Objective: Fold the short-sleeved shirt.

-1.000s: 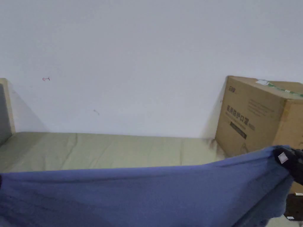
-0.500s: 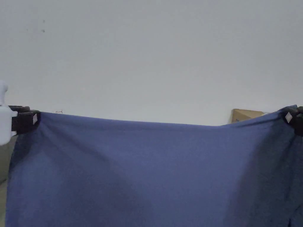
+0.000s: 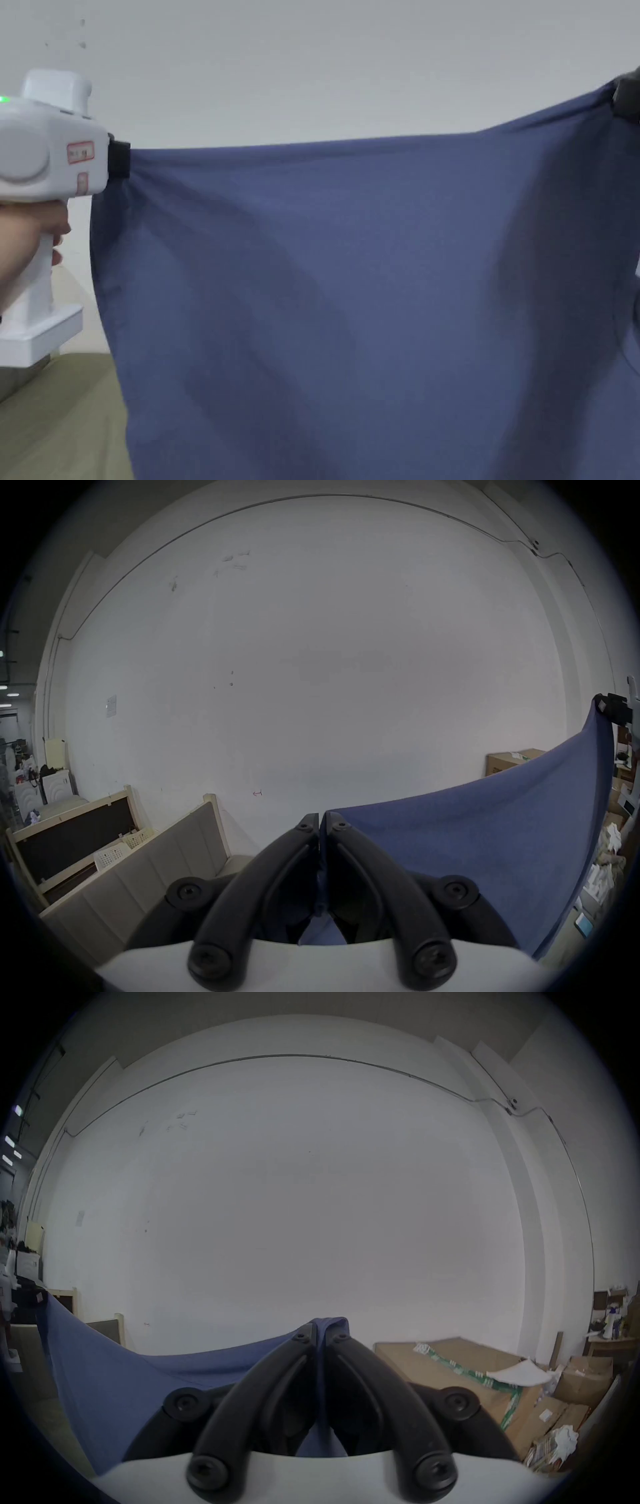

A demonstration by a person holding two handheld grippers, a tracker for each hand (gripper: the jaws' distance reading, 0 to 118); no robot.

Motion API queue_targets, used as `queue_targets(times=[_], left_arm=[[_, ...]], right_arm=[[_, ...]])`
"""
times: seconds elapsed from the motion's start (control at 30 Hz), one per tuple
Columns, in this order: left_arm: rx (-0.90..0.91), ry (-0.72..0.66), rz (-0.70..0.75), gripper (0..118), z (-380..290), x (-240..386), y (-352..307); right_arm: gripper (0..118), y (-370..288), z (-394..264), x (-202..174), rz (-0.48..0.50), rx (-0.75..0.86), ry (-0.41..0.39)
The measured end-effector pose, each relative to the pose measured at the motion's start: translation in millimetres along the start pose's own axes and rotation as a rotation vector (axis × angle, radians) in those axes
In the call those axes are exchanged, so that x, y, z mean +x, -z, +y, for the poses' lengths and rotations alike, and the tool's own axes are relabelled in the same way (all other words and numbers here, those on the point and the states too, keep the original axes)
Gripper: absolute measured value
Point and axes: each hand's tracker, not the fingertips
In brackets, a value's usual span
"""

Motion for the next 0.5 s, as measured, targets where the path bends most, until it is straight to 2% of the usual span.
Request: queue_targets(times=[0.07, 0.2, 0.5], left_arm=[[0.010, 0.015, 0.025, 2, 1, 8, 22], [0.054, 0.055, 0.090, 2, -16, 24, 59], [0.072, 0.123, 0.092, 2, -87, 46, 96]], right_arm=[[3, 19, -3, -5, -0.003, 0.027, -0.022], [3, 64, -30, -2, -0.008, 0.023, 0.014], [3, 83, -129, -14, 0.016, 0.046, 0.070]])
